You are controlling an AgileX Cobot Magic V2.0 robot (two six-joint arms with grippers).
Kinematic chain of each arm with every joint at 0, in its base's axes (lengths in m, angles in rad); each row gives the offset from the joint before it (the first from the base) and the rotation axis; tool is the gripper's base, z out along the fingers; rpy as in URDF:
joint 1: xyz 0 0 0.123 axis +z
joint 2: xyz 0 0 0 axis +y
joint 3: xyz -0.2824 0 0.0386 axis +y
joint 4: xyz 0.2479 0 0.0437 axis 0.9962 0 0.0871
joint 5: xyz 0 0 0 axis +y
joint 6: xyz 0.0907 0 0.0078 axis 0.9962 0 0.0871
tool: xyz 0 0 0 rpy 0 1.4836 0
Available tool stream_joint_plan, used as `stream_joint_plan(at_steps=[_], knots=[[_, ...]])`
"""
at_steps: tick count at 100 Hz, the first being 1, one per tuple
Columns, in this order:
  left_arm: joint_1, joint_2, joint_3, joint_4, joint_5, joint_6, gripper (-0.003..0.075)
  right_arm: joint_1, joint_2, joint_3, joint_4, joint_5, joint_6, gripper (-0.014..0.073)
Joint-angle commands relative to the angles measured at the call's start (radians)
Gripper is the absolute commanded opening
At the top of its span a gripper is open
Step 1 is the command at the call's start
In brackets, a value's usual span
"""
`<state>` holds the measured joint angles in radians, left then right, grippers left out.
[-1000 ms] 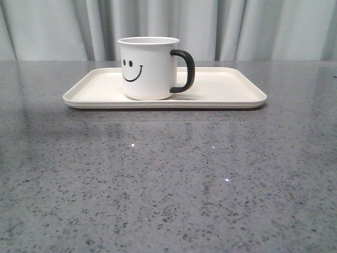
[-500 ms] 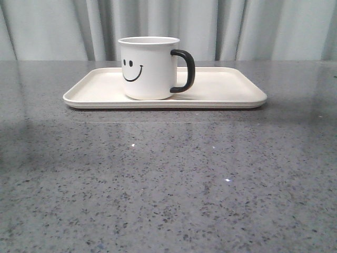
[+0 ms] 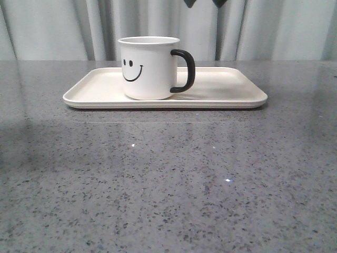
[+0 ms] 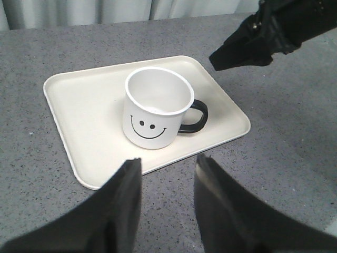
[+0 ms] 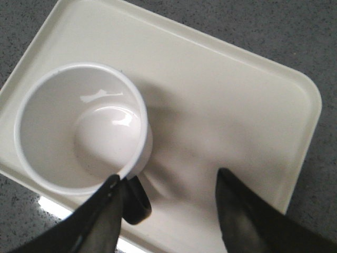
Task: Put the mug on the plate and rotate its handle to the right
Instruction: 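Move the right gripper down into the mug's opening, then grip the mug rim with the right gripper and twist the handle farther around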
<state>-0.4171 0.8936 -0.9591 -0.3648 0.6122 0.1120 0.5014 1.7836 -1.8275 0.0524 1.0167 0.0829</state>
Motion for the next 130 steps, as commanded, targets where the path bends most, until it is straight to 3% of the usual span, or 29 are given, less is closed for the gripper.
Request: stream_joint_plan(at_steps=[1,28,85,99,124,130], knots=[[-0.006,-0.01,-0.026,-0.027,-0.063,-0.006,0.0239,0.001,0.001,-0.093,0.031,-0.015,-0.011,0.0412],[-0.006,-0.01,-0.026,-0.027,-0.063,-0.006,0.0239,0.013,0.112,-0.203,0.074,0.027,-0.011,0.0412],[-0.006,-0.01,-0.026,-0.027,-0.065,-0.006,0.0239,0.02,0.212,-0.212,0.065,-0.014,-0.01,0.0409],[-0.006,-0.01,-0.026,-0.027,-0.069,-0.006,0.0239,0.019,0.214,-0.212,0.065,-0.015,0.0,0.0302],[-0.006,-0.01,-0.026,-0.027,-0.069,-0.006,0.0239,0.018,0.214,-0.212,0.065,-0.017,0.035,-0.0034],[-0.006,-0.01,-0.026,-0.027,-0.069,-0.006,0.0239,0.018,0.214,-0.212,0.065,-0.017,0.037,-0.0072]])
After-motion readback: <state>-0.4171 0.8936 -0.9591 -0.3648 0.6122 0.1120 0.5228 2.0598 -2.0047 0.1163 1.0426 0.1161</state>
